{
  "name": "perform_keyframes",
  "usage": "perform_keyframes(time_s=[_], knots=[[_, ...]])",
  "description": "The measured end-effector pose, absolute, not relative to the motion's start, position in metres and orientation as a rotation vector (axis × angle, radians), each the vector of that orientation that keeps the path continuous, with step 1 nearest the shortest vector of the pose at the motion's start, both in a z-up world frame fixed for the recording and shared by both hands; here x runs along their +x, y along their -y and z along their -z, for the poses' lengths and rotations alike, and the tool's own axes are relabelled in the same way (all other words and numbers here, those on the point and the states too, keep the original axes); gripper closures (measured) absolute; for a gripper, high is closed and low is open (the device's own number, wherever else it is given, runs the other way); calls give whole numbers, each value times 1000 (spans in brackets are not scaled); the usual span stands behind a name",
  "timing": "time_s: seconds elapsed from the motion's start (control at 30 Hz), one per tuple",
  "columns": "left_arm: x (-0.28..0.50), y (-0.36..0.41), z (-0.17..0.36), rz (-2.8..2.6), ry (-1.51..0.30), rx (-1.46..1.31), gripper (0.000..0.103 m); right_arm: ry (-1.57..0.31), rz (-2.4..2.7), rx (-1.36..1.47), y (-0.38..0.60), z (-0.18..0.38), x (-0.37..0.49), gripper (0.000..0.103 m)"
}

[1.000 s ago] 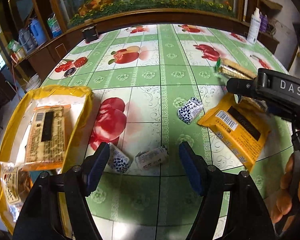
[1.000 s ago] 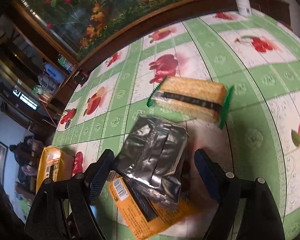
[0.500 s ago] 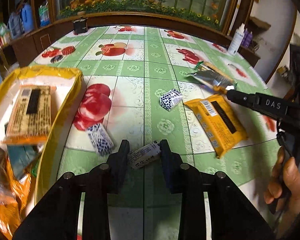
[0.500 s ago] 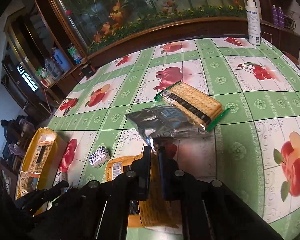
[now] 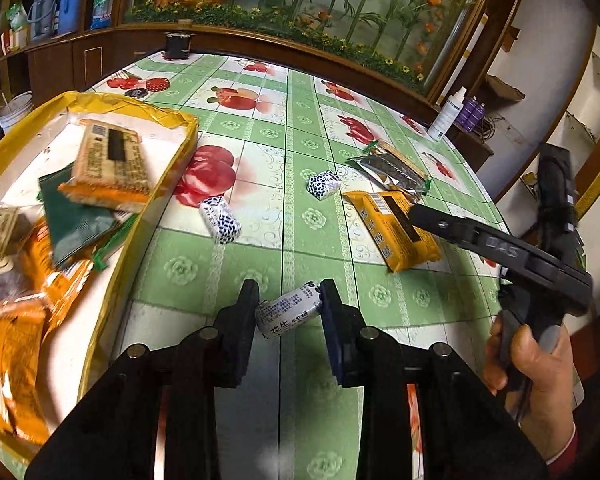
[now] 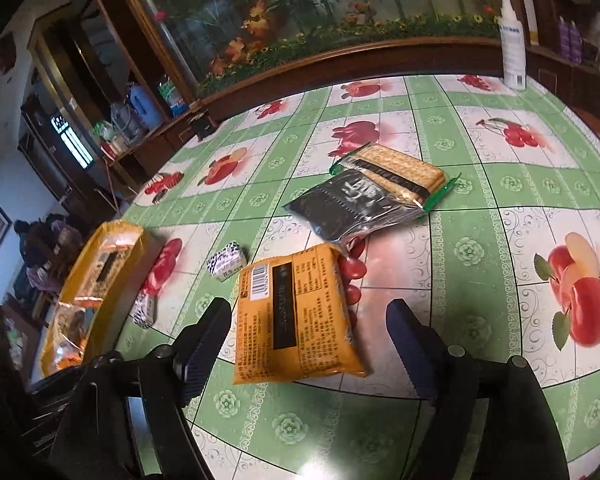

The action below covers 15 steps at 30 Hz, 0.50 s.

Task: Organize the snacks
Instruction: 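Grasp the white roll packet with the left gripper while the right grasps the orange pack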

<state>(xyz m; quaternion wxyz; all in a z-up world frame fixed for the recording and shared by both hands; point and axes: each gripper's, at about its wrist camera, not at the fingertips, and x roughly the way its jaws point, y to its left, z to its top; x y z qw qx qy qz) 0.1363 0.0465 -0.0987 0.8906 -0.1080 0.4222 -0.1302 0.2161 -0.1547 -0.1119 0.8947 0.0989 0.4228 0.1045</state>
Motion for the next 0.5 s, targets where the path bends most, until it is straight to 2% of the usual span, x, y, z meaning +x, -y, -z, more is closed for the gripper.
perform_keyframes(time_s=[0.23,0.27,0.5], knots=[[109,-58,84,253,-838,-223,75,-951,-134,-102,101,137,222,23],[106,-60,82,251,-827,-223,75,-925,-136,-118,98,133,218,31],[89,-74,73,233,-794,-231,75,-891,-197,-41,111,125,193,32]])
